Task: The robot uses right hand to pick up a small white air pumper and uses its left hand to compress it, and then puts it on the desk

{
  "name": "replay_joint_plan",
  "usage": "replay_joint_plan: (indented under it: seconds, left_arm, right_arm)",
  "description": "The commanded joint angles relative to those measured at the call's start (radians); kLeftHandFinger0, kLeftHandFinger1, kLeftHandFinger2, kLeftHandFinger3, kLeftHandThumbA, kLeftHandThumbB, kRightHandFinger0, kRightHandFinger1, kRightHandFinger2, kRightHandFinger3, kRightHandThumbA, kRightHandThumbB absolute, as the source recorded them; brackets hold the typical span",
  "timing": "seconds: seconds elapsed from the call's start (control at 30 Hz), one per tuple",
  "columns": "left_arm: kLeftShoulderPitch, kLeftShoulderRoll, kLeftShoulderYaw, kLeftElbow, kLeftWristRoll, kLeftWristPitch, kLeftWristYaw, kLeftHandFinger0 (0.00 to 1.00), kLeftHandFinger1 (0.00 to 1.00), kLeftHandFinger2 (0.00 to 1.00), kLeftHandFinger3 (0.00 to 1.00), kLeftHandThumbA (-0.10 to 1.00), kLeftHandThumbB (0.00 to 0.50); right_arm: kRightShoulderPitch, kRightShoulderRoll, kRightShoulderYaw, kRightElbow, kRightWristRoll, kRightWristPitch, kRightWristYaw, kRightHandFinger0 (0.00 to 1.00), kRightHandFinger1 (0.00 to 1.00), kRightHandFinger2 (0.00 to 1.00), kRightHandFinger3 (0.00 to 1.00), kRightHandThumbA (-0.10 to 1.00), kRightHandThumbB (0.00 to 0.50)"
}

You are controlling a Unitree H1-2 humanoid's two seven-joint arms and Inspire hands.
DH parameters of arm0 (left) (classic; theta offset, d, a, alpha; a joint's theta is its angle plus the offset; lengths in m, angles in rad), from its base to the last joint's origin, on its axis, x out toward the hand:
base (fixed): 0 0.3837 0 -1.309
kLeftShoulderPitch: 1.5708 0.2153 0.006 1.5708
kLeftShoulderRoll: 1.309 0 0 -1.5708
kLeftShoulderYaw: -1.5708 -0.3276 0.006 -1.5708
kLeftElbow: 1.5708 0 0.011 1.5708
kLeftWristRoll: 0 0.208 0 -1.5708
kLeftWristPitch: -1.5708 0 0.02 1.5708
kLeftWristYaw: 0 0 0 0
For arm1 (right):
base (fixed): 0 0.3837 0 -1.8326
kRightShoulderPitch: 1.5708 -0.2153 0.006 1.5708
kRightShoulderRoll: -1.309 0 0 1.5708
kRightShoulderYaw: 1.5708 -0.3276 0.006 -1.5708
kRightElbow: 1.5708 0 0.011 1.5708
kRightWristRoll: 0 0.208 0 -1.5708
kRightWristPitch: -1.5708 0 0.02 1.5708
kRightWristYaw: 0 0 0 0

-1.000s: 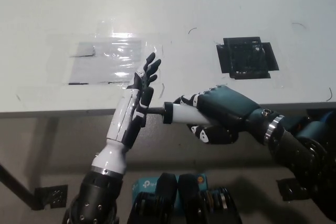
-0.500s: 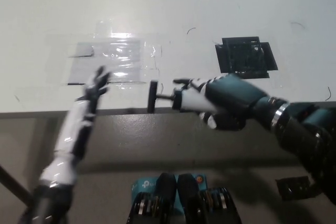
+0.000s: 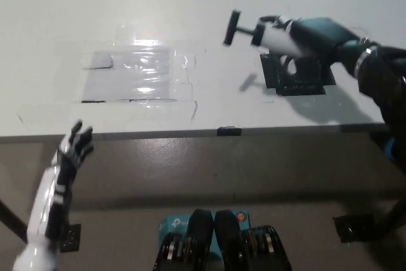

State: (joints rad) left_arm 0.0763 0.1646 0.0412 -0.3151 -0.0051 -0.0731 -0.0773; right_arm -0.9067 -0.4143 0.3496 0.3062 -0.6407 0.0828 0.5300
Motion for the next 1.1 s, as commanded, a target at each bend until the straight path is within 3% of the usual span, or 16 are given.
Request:
replay_joint_plan:
  seconds: [0.0, 0.13, 0.27, 0.37, 0.4, 0.43, 0.47, 0.5, 0.53, 0.63, 0.83, 0.93, 1.07]
  left_arm:
    - [0.076, 0.006, -0.027, -0.050, -0.008, -0.095, -0.030, 1.00, 1.00, 1.00, 1.00, 1.00, 0.250]
    - [0.112, 0.006, -0.041, -0.044, -0.005, -0.108, -0.031, 1.00, 1.00, 1.00, 1.00, 1.00, 0.227]
    - [0.133, 0.008, -0.045, -0.036, -0.015, -0.105, -0.031, 1.00, 1.00, 1.00, 1.00, 1.00, 0.238]
    - [0.135, 0.012, -0.045, -0.018, -0.023, -0.110, -0.032, 1.00, 1.00, 1.00, 1.00, 1.00, 0.241]
    - [0.139, 0.013, -0.044, -0.017, -0.023, -0.102, -0.032, 1.00, 1.00, 1.00, 1.00, 1.00, 0.249]
    - [0.132, 0.012, -0.045, -0.012, -0.020, -0.100, -0.030, 1.00, 1.00, 1.00, 1.00, 1.00, 0.251]
    - [0.128, 0.013, -0.045, -0.007, -0.017, -0.104, -0.030, 1.00, 1.00, 1.00, 1.00, 1.00, 0.250]
    - [0.128, 0.014, -0.044, -0.003, -0.015, -0.108, -0.029, 1.00, 1.00, 1.00, 1.00, 1.00, 0.250]
    - [0.127, 0.014, -0.045, -0.001, -0.014, -0.107, -0.030, 1.00, 1.00, 1.00, 1.00, 1.00, 0.250]
    - [0.131, 0.014, -0.046, -0.010, -0.022, -0.086, -0.032, 1.00, 1.00, 1.00, 1.00, 1.00, 0.240]
    - [0.121, 0.011, -0.044, 0.007, -0.017, -0.098, -0.027, 1.00, 1.00, 1.00, 1.00, 1.00, 0.234]
    - [0.115, 0.016, -0.042, 0.011, -0.023, -0.100, -0.031, 1.00, 1.00, 1.00, 1.00, 1.00, 0.223]
    - [0.112, 0.017, -0.043, 0.019, -0.029, -0.098, -0.035, 1.00, 1.00, 1.00, 1.00, 1.00, 0.229]
  right_arm:
    - [-0.110, 0.000, 0.005, 0.135, -0.052, -0.056, -0.139, 0.09, 0.58, 0.88, 0.96, -0.10, 0.134]
    - [-0.150, 0.015, 0.027, 0.268, -0.065, -0.092, -0.203, 0.08, 0.58, 0.89, 0.93, -0.10, 0.166]
    - [-0.182, 0.039, 0.034, 0.404, -0.055, -0.129, -0.261, 0.10, 0.59, 0.88, 0.94, -0.10, 0.181]
    - [-0.193, 0.056, 0.039, 0.484, -0.050, -0.116, -0.280, 0.21, 0.65, 0.95, 0.97, -0.10, 0.210]
    - [-0.196, 0.057, 0.045, 0.505, -0.038, -0.122, -0.250, 0.39, 0.78, 1.00, 1.00, -0.04, 0.259]
    - [-0.204, 0.055, 0.048, 0.527, -0.031, -0.130, -0.232, 0.40, 0.66, 0.82, 0.96, 0.00, 0.264]
    - [-0.211, 0.053, 0.049, 0.549, -0.015, -0.148, -0.210, 0.65, 0.86, 0.96, 1.00, 0.08, 0.272]
    - [-0.214, 0.056, 0.044, 0.573, 0.007, -0.147, -0.176, 0.85, 0.99, 1.00, 1.00, 0.18, 0.309]
    - [-0.213, 0.058, 0.040, 0.587, 0.019, -0.137, -0.163, 1.00, 1.00, 1.00, 1.00, 0.26, 0.337]
    - [-0.205, 0.071, 0.028, 0.623, 0.040, -0.140, -0.177, 1.00, 1.00, 1.00, 1.00, 0.33, 0.351]
    - [-0.218, 0.072, 0.065, 0.649, 0.022, -0.156, -0.164, 1.00, 1.00, 1.00, 1.00, 0.63, 0.399]
    - [-0.223, 0.066, 0.081, 0.648, 0.010, -0.173, -0.187, 1.00, 1.00, 1.00, 1.00, 0.71, 0.442]
    - [-0.216, 0.051, 0.075, 0.608, 0.012, -0.162, -0.200, 1.00, 1.00, 1.00, 1.00, 0.78, 0.436]
